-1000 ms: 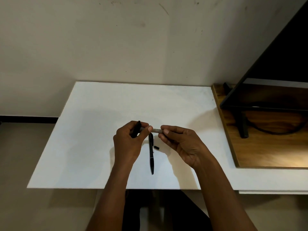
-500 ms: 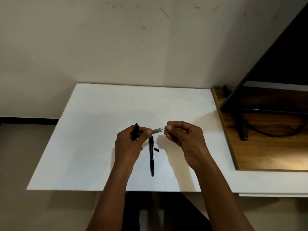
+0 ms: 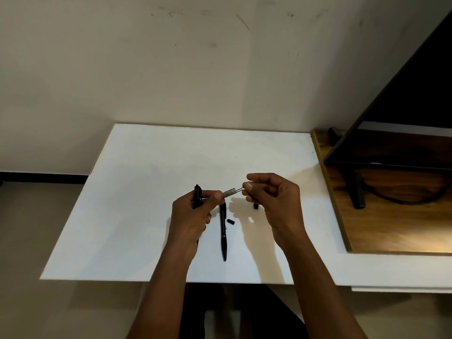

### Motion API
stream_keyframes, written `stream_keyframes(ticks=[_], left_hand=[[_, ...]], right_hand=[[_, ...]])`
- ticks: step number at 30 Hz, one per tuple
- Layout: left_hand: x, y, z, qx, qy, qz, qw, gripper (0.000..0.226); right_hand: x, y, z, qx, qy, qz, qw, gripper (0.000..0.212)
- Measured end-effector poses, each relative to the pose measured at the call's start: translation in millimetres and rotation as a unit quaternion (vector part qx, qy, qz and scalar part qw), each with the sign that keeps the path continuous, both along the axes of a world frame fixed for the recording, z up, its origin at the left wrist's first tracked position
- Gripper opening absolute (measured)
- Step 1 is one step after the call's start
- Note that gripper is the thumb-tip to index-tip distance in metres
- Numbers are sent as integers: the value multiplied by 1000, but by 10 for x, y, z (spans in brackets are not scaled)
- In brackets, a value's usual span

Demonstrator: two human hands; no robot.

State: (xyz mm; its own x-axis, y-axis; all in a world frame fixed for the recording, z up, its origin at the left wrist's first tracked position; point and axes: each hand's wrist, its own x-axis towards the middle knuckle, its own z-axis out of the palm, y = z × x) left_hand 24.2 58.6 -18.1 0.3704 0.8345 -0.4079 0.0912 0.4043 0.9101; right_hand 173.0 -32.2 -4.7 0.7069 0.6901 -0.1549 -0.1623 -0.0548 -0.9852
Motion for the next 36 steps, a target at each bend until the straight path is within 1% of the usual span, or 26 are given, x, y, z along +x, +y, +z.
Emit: stream_keyframes(ticks=[4,12,16,23,31,36], left_hand=[[-5,6,3,-17,-6,0,1000,6],[-14,11,-13,-37,-8,-5,999,9],[-11,12,-30,-49,-12,-15,999,10],[-23,32,-68,-78,-26,-21,996,12],[-13,31,-88,-89,-31,-20,995,12],[-11,32,-93,-88,-31,-19,995,12]], right_hand=[[5,13,-19,-13,-29,-18,999,13],[1,25,6,-6,-35,-50,998,9],[-7,30,19,2,-46,-65,997,10],[-4,39,11,-9,-78,-64,995,11],[-25,52,0,4,-61,-39,997,13],[-13,44,-3,-6,-64,-25,998,14]])
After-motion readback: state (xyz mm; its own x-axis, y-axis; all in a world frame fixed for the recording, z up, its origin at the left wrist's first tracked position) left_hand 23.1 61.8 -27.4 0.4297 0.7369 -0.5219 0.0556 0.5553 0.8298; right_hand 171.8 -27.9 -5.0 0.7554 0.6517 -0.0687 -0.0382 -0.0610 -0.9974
